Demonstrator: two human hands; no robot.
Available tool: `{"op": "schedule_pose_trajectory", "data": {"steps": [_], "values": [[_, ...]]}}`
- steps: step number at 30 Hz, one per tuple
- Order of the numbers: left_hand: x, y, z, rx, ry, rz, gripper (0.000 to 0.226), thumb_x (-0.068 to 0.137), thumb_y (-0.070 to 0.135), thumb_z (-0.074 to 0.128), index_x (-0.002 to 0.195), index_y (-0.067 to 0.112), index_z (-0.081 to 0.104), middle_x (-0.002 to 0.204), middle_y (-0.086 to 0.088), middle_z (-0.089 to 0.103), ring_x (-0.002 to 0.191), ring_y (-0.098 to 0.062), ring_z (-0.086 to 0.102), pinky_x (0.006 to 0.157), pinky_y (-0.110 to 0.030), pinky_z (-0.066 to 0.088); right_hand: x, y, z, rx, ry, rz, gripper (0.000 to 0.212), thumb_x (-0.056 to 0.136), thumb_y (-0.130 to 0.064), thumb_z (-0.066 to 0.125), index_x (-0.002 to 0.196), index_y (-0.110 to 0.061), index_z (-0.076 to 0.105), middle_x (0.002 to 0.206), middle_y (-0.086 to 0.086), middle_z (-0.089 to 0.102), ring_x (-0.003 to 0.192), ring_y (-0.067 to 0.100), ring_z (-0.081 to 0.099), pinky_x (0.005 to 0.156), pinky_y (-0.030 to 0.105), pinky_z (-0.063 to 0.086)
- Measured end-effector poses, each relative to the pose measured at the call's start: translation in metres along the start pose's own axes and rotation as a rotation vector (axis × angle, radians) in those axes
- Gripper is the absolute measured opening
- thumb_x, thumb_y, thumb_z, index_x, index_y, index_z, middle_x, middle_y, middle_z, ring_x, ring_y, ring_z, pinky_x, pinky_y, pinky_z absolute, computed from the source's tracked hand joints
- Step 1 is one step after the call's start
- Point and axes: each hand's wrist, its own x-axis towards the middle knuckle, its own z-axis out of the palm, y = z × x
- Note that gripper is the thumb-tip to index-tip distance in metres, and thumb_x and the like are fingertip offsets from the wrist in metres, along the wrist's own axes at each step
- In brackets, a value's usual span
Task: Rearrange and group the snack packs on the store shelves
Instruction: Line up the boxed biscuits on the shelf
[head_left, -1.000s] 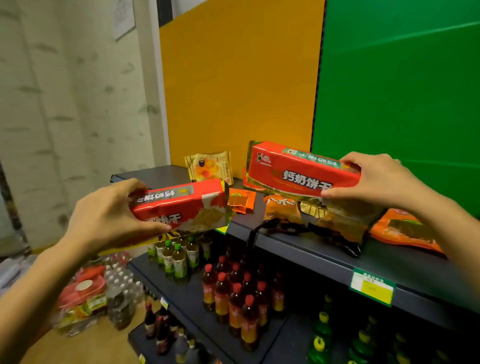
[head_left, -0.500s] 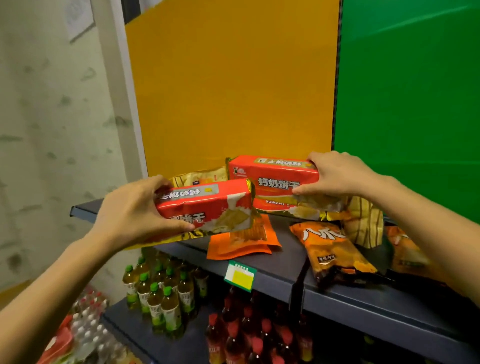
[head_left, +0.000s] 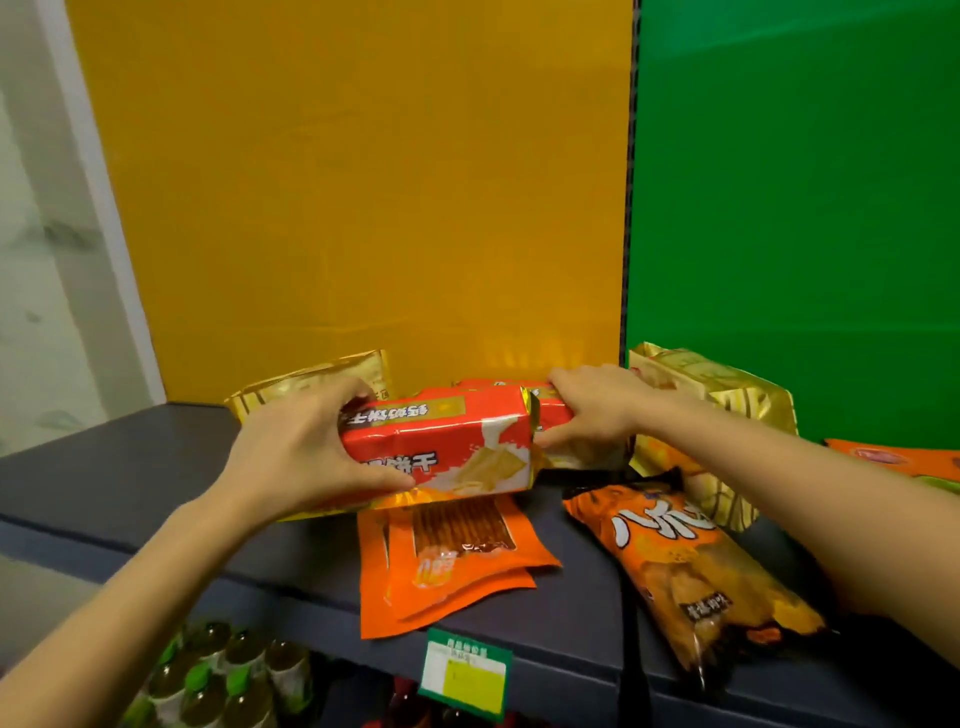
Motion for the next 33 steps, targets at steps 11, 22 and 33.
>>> {"op": "schedule_pose_trajectory", "data": {"steps": [11, 22, 33], "values": [[0.045, -0.005, 0.049, -0.118, -0.056, 0.246, 0.098, 0.037, 0.092, 0.047, 0.106, 0.022, 0.056, 0.103, 0.005, 0.07, 0.085, -0.014, 0.065, 0.056, -0.011, 0.032, 0.01, -0.007, 0.007, -0.044, -0.209, 0.013, 0.065, 0.088, -0.043, 0.051, 0.143, -0.022, 0.024, 0.148, 0.005, 0.031, 0.133, 0.024, 0.03, 0.107, 0.039, 0.026], [0.066, 0.0, 0.087, -0.214, -0.049, 0.294, 0.103, 0.035, 0.091, 0.038, 0.113, 0.025, 0.05, 0.113, 0.007, 0.065, 0.098, -0.015, 0.063, 0.061, -0.021, 0.037, -0.08, -0.032, -0.05, 0.234, 0.318, 0.202, 0.017, 0.091, -0.024, 0.048, 0.103, -0.026, 0.06, 0.102, -0.005, 0.066, 0.093, 0.013, 0.058, 0.082, 0.038, 0.049], [0.076, 0.006, 0.106, -0.094, -0.084, 0.355, 0.096, 0.05, 0.081, 0.059, 0.122, 0.019, 0.048, 0.12, -0.001, 0.057, 0.109, -0.019, 0.053, 0.081, -0.033, 0.045, -0.105, -0.126, -0.012, 0.212, -0.189, 0.298, 0.044, 0.093, -0.05, 0.031, 0.113, -0.018, 0.054, 0.117, 0.007, 0.059, 0.109, 0.026, 0.054, 0.092, 0.037, 0.041]]}}
